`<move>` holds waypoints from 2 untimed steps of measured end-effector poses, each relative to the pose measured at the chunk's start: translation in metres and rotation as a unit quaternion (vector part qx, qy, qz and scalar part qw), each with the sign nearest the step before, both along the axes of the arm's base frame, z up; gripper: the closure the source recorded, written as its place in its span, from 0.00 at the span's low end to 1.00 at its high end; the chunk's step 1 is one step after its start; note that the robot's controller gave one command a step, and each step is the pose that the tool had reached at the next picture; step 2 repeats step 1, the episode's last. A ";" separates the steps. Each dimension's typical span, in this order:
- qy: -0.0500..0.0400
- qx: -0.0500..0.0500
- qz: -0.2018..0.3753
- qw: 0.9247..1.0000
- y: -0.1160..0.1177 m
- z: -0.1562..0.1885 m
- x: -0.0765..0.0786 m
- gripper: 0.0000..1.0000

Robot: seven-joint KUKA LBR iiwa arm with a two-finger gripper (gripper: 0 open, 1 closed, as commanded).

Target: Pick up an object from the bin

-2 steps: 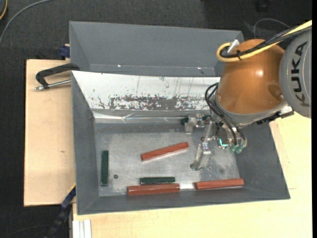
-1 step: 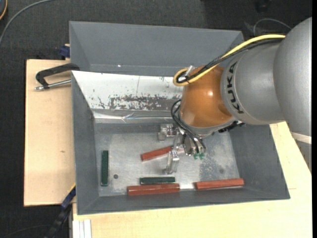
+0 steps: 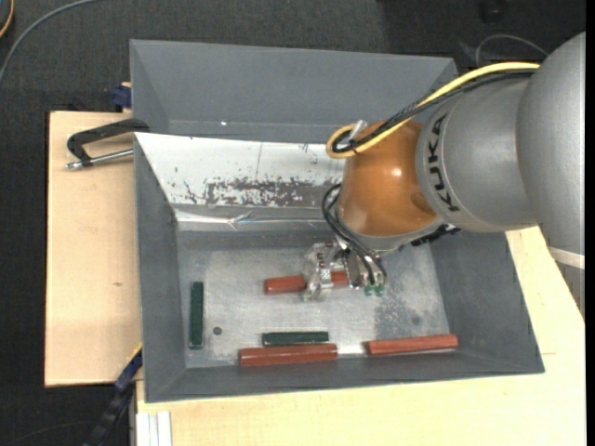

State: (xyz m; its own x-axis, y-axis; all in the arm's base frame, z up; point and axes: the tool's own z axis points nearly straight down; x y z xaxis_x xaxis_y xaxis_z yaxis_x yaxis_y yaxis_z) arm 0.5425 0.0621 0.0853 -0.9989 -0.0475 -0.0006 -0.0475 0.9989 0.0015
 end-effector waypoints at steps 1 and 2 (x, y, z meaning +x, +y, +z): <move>-0.007 0.000 0.082 0.997 0.010 0.158 0.010 1.00; -0.007 0.000 0.082 0.997 0.010 0.158 0.010 1.00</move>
Offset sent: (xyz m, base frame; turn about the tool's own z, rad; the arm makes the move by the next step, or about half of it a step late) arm 0.0067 0.0084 0.1518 -0.1631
